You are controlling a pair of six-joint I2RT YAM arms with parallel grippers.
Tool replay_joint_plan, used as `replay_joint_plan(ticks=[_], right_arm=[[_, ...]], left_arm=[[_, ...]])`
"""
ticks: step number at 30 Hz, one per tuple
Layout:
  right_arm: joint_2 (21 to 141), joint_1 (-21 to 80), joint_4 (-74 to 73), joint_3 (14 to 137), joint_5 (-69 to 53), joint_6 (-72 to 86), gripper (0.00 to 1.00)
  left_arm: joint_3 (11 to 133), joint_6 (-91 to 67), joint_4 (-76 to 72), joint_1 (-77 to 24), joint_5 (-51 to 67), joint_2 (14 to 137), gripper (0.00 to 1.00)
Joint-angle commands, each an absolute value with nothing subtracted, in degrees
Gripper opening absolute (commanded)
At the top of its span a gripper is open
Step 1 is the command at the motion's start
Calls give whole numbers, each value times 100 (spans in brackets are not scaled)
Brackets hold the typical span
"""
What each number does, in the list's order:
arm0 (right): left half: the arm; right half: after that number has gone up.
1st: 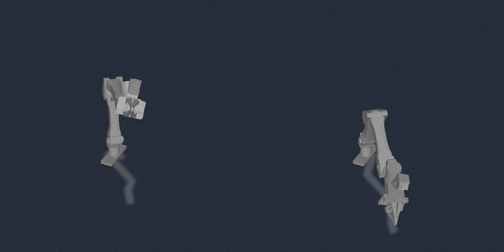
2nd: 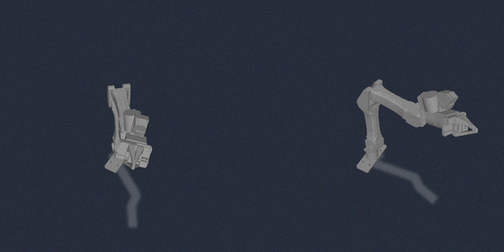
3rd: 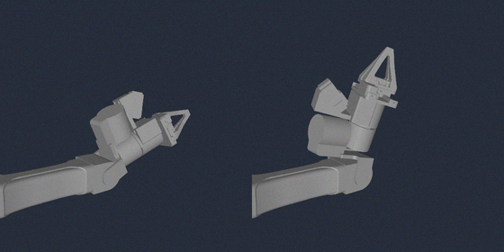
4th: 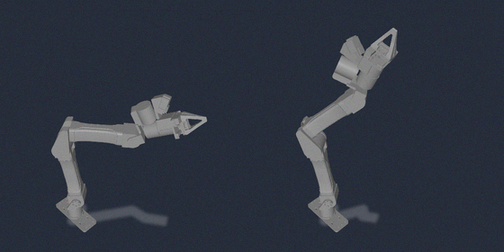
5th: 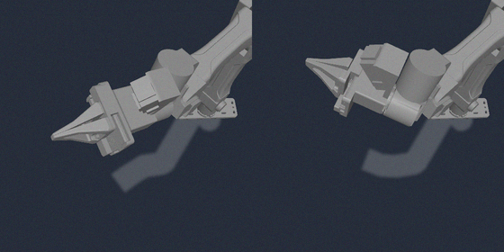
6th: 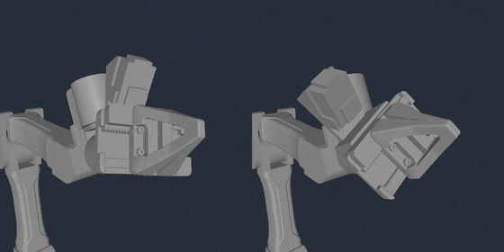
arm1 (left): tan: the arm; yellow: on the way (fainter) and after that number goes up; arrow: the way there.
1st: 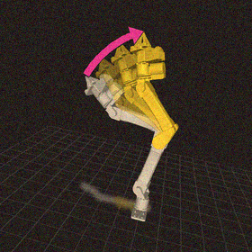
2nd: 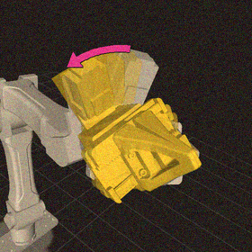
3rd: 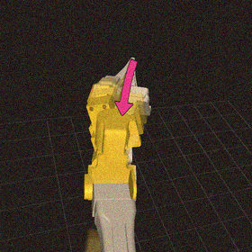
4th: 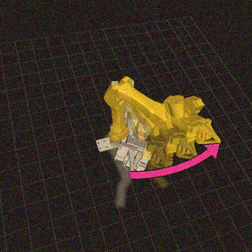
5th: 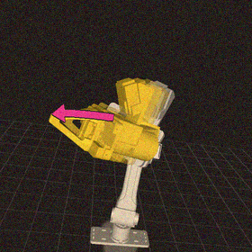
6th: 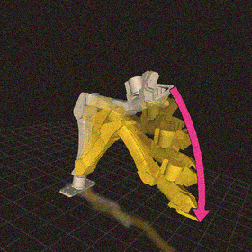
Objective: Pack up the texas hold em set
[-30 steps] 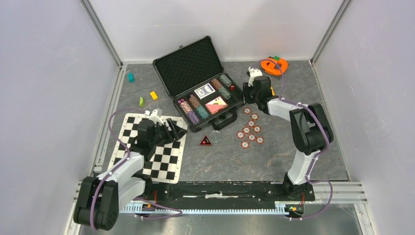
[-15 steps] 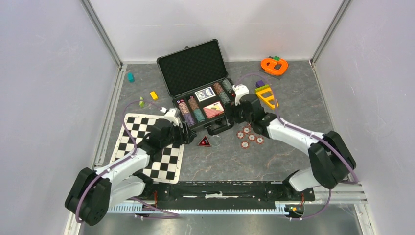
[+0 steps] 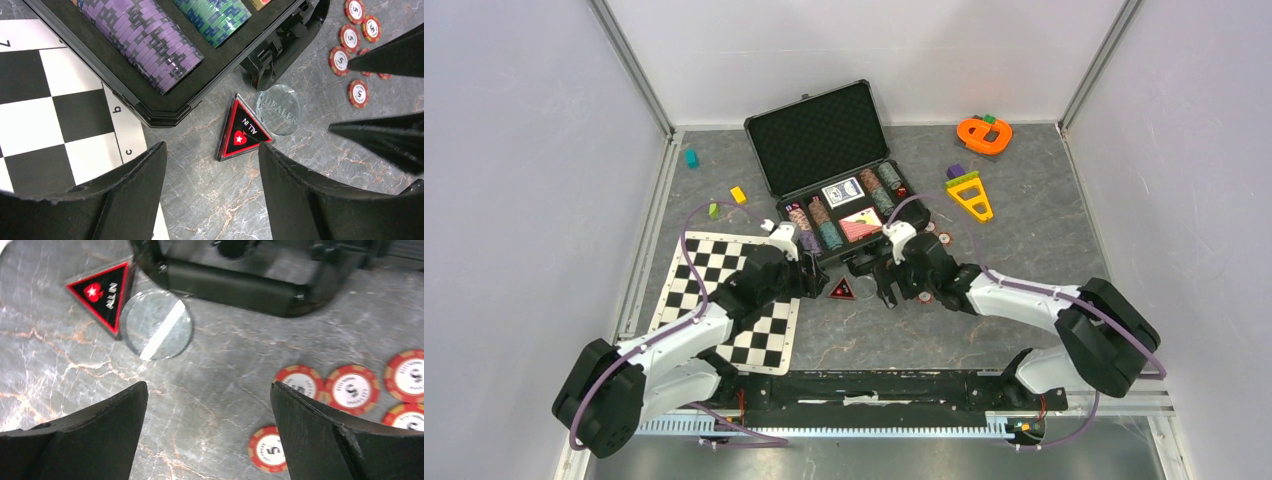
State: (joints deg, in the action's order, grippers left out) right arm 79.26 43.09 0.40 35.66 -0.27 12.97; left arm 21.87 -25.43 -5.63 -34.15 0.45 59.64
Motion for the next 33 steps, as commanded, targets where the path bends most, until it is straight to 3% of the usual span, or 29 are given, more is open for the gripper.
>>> replay_joint_plan(ticks=[1, 10, 19, 24, 29, 33], right_arm=[[8191, 4695, 292, 3688, 116, 995, 98], [8963, 5384, 158, 4280, 674, 694, 90], [9729, 5436, 23, 4818, 905, 818, 84], [9989, 5439, 18, 4982, 854, 878, 76], [9921, 5430, 9, 4990, 895, 908, 59], [9477, 5426, -170, 4829, 966, 943, 57]], left_arm=[[2426, -2320, -584, -3446, -26, 5923, 74], [2361, -2427, -441, -3446, -314, 5449, 74], [1837, -2721, -267, -3446, -1616, 3978, 76], [1749, -2717, -212, -3450, -1775, 3662, 77], [1842, -2708, -178, -3445, -1717, 3840, 77], [1896, -2694, -172, -3446, -1636, 3982, 77]])
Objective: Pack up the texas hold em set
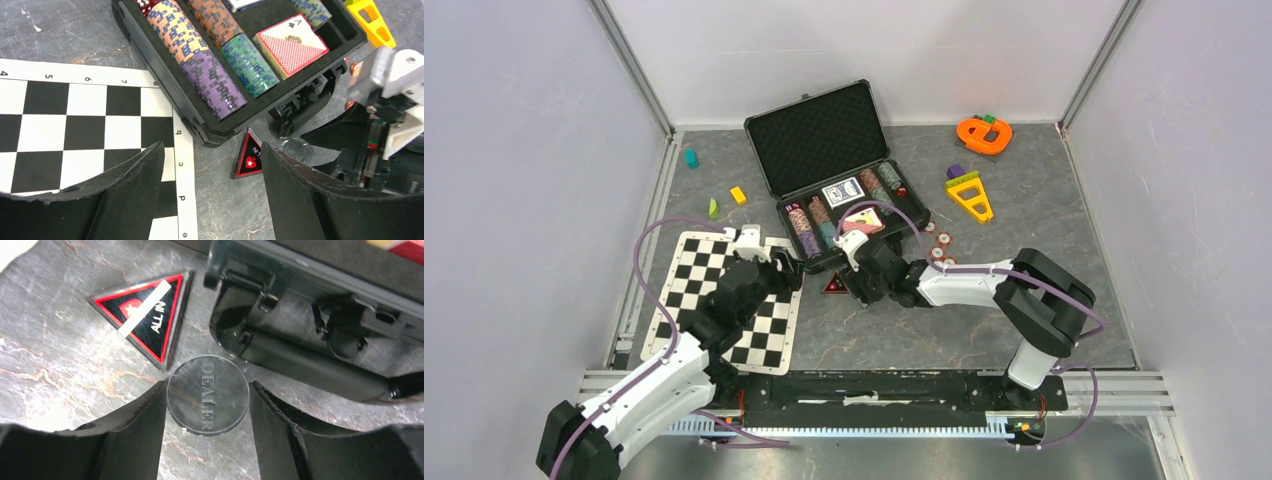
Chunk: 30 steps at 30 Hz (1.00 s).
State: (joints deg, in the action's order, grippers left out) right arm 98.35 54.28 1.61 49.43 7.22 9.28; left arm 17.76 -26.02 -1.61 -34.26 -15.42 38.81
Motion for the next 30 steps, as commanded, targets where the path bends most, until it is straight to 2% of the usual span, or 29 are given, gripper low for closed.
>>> replay_joint_plan(ticks=[1, 6, 12, 25, 28, 29, 30], right_arm=[[9361, 5424, -209, 4805, 982, 956, 57], [8866, 5415, -562, 5077, 1229, 906, 56], [8920, 5173, -737, 5787, 1239, 773, 54], [10667, 4505, -1003, 8387, 715, 869, 55], [11013, 4477, -1012, 8861, 745, 903, 58], [11117, 4470, -1011, 8985, 761, 906, 64], [11189, 4467, -1063, 9163, 792, 910, 75]], left_arm=[[1898, -2696, -172, -3448, -1631, 3996, 77], [1899, -2698, -176, -3449, -1608, 4007, 77], [1946, -2713, -134, -3446, -1566, 4083, 76], [1978, -2683, -130, -3445, -1565, 4169, 76], [1978, -2677, -124, -3452, -1575, 4184, 76], [1979, -2680, -124, -3446, -1575, 4189, 76], [1978, -2674, -123, -3445, -1582, 4194, 76]])
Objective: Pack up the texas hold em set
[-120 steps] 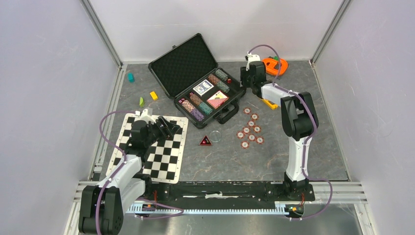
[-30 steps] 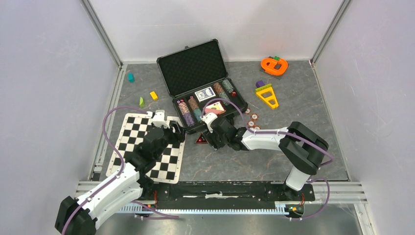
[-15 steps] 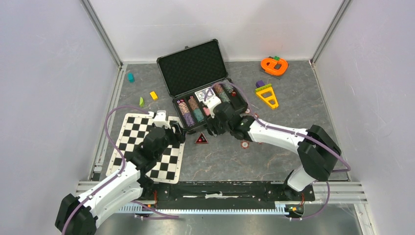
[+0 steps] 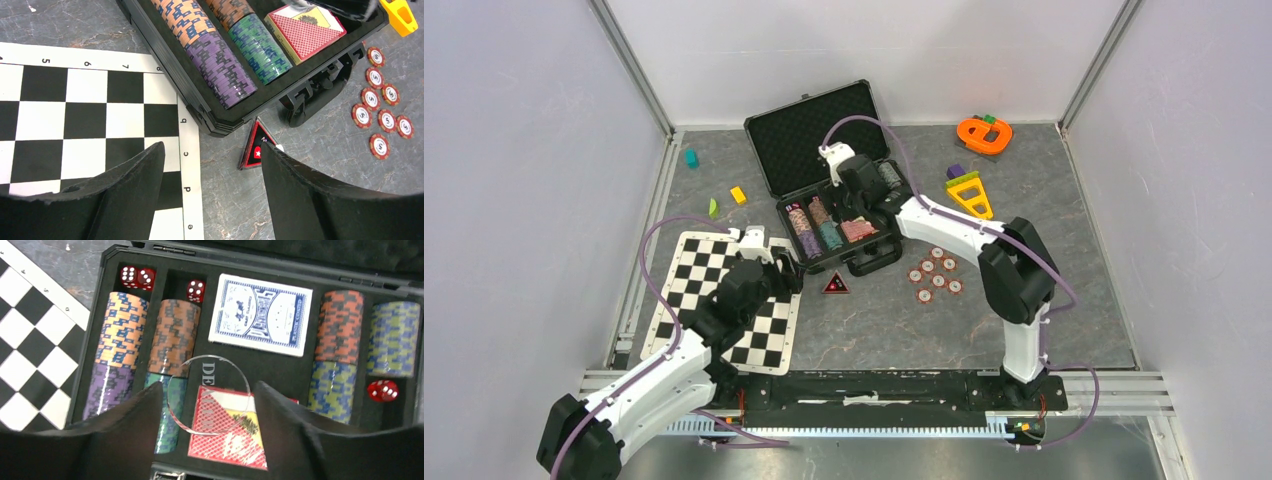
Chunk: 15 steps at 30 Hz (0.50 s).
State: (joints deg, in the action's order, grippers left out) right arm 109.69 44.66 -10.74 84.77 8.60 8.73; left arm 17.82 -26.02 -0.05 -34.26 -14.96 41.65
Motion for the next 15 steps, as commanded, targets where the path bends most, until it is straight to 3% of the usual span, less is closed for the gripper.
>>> replay_joint_plan(ticks=[1, 6, 15], right_arm=[[11255, 4466, -1191, 9345, 791, 893, 85], [10798, 4635, -1392, 8969, 848, 692, 93], [9087, 5346, -731, 6128, 919, 1306, 94]], left_arm=[[1981, -2671, -123, -3445, -1588, 4201, 76], [1986, -2654, -117, -3445, -1599, 4179, 76], [1986, -2741, -93, -3447, -1744, 4212, 77]])
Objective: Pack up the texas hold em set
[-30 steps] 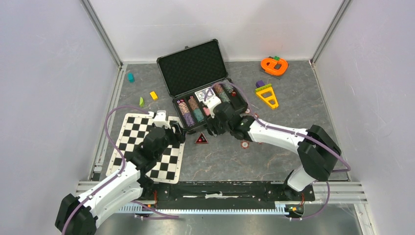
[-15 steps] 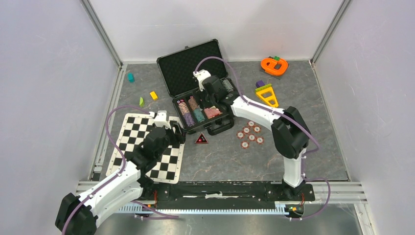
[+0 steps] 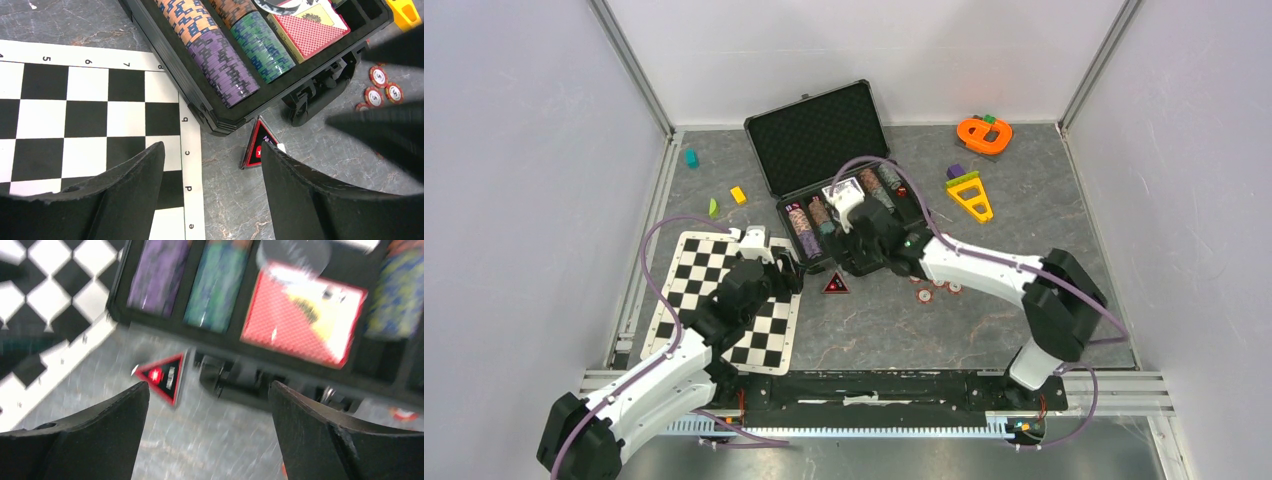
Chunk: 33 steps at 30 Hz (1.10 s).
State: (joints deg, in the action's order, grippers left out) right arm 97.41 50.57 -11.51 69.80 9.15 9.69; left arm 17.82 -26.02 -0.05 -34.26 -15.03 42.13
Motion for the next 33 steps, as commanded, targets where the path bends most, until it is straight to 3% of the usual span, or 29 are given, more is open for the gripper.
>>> replay_joint_plan(ticks=[1, 13, 18, 33], right_arm=[[8995, 5417, -697, 5972, 909, 1356, 94], [9179, 5940, 180, 5200, 1226, 2033, 96], [9632, 6038, 246, 5469, 1311, 2157, 97], [10608, 6301, 431, 6046, 1775, 2461, 96]], left_arm=[[1993, -2766, -71, -3446, -1770, 4210, 77], [1726, -3276, 452, -3450, -3692, 3390, 79], [1679, -3778, 862, -3445, -4530, 3076, 87], [1678, -3806, 862, -3445, -4498, 3104, 91]])
